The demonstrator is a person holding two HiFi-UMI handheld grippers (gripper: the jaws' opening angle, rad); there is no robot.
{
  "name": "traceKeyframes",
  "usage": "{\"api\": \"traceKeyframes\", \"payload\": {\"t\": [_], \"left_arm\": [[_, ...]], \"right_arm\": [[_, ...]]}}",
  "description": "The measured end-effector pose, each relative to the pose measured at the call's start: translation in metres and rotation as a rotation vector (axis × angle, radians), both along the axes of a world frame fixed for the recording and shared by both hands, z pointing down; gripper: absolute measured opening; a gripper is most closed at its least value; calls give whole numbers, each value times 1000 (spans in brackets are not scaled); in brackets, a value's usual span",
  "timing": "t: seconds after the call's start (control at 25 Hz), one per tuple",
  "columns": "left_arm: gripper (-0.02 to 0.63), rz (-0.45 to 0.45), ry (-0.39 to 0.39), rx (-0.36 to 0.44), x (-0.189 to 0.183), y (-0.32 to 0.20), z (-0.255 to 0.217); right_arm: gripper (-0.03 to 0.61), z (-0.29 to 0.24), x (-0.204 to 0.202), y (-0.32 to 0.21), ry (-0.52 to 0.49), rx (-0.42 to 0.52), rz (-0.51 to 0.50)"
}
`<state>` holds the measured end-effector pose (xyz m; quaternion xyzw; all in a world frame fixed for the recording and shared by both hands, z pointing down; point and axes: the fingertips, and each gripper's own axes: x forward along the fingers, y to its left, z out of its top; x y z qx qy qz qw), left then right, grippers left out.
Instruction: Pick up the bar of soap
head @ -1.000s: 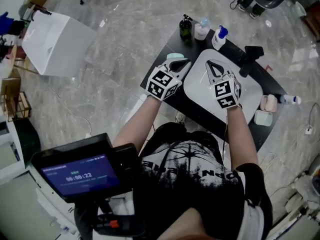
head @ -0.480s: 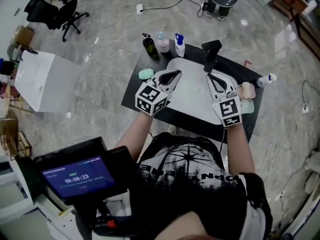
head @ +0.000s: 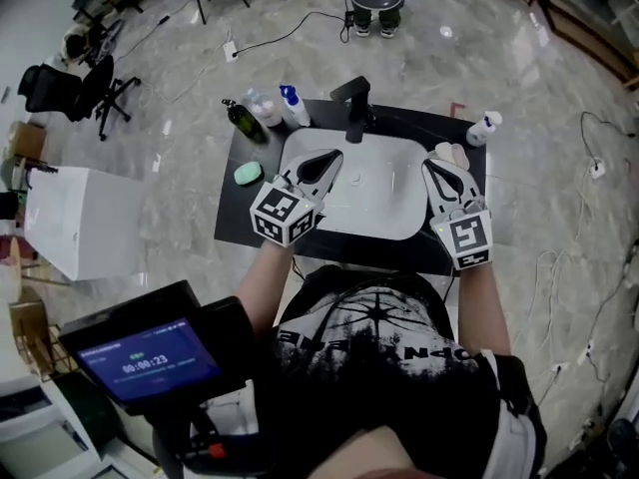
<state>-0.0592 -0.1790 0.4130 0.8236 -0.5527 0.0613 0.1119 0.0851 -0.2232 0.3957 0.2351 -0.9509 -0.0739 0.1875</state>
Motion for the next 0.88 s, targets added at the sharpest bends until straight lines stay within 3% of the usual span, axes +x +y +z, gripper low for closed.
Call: {"api": "traceKeyframes", "payload": {"t": [0.28,0.88], "left_arm": [[11,45,-3,19,39,-18,3],[11,128,66,21,81,-31,-17]], "right_arm": [[14,17,58,-16,-3,-13,85],[14,1,88,-20,23,-10,120]]}}
